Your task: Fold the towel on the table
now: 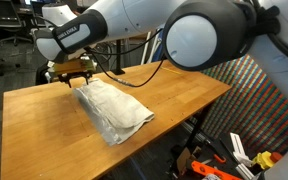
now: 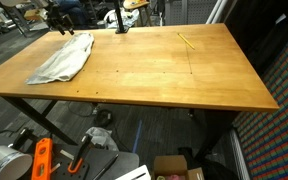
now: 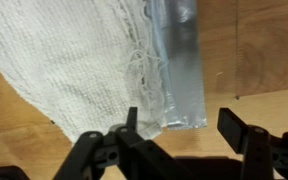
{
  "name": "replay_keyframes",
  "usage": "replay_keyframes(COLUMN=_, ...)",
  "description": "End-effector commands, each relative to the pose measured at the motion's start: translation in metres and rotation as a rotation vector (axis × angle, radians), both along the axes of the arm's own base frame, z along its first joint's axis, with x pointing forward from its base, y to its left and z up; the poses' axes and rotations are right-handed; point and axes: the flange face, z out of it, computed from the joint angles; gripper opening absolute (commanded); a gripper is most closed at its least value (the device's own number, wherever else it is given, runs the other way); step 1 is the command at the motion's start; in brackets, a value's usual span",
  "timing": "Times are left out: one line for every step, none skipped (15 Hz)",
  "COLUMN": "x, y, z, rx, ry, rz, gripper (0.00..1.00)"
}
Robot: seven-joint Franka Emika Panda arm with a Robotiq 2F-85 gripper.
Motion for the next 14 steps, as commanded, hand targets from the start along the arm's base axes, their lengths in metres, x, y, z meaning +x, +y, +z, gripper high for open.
replay_keyframes(x=0.008, y=-0.028, z=0.027, rx=-0.051, ry=0.048, rz=0.02, gripper=1.0)
replay_keyframes(x=0.011, y=-0.037, z=0.031, rx=-0.062, ry=0.068, rz=0.035, gripper=1.0)
replay_keyframes(x=0.015, y=-0.046, z=0.033, rx=-0.065, ry=0.087, rz=0.048, gripper=1.0)
replay_keyframes(x=0.019, y=-0.055, z=0.035, rx=-0.054, ry=0.106, rz=0.071, gripper=1.0)
replay_keyframes(x=0.022, y=-0.064, z=0.036, rx=-0.048, ry=0.114, rz=0.089, gripper=1.0)
replay_keyframes(x=0.026, y=-0.074, z=0.038, rx=-0.037, ry=0.128, rz=0.1, gripper=1.0)
replay_keyframes(x=0.029, y=-0.083, z=0.038, rx=-0.032, ry=0.139, rz=0.109, gripper=0.99)
replay_keyframes(x=0.032, y=-0.092, z=0.035, rx=-0.017, ry=0.16, rz=0.116, gripper=1.0)
replay_keyframes(x=0.033, y=-0.099, z=0.033, rx=-0.005, ry=0.179, rz=0.126, gripper=1.0)
replay_keyframes(x=0.034, y=-0.105, z=0.03, rx=0.015, ry=0.2, rz=0.135, gripper=1.0)
replay_keyframes(x=0.035, y=-0.11, z=0.026, rx=0.031, ry=0.216, rz=0.14, gripper=1.0)
replay_keyframes(x=0.036, y=-0.115, z=0.022, rx=0.058, ry=0.235, rz=0.146, gripper=1.0)
replay_keyframes(x=0.036, y=-0.118, z=0.019, rx=0.078, ry=0.251, rz=0.148, gripper=1.0)
replay_keyframes(x=0.037, y=-0.121, z=0.015, rx=0.109, ry=0.263, rz=0.148, gripper=1.0)
